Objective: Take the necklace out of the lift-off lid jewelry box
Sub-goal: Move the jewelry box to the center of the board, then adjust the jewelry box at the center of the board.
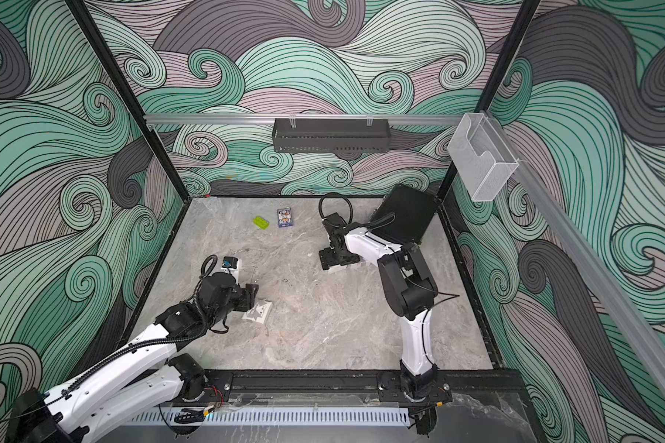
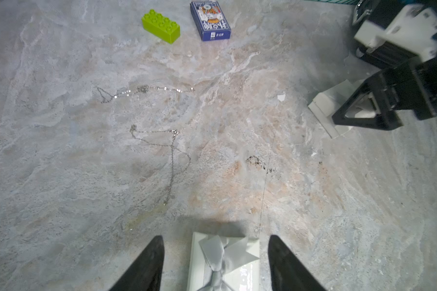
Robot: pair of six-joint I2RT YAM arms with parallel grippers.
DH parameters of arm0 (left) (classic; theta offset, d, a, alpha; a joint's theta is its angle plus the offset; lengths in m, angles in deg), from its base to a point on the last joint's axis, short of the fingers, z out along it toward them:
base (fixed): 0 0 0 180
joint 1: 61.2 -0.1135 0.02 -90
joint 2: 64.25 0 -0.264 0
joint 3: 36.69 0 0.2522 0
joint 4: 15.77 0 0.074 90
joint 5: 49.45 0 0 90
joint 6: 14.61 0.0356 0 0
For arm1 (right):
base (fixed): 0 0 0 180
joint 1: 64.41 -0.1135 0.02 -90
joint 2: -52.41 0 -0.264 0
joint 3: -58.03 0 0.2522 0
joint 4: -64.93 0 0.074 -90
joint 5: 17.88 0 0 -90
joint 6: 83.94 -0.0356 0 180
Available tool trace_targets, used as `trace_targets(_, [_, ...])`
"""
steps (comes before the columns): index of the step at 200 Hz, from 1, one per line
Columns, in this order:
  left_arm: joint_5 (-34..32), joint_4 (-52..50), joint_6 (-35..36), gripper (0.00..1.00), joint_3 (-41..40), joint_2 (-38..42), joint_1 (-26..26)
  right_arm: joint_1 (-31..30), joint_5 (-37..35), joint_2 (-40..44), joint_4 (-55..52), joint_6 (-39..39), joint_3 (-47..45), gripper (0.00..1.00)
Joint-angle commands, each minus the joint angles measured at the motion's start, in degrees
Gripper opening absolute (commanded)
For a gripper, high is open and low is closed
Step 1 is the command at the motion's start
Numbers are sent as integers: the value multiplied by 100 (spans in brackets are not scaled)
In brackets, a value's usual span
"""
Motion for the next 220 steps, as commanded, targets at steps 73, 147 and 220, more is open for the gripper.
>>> trace_targets(73, [658, -593, -657, 72, -255, -447, -150, -381, 1017, 2735, 165, -91, -2092, 91])
trace_targets(147, [2153, 166, -713, 70, -483, -1042, -150, -404, 1004, 3750, 440, -336, -2966, 91])
trace_targets(220, [3223, 1550, -767, 61, 143, -2286, 268, -455, 1289, 3918, 640, -497, -3502, 89])
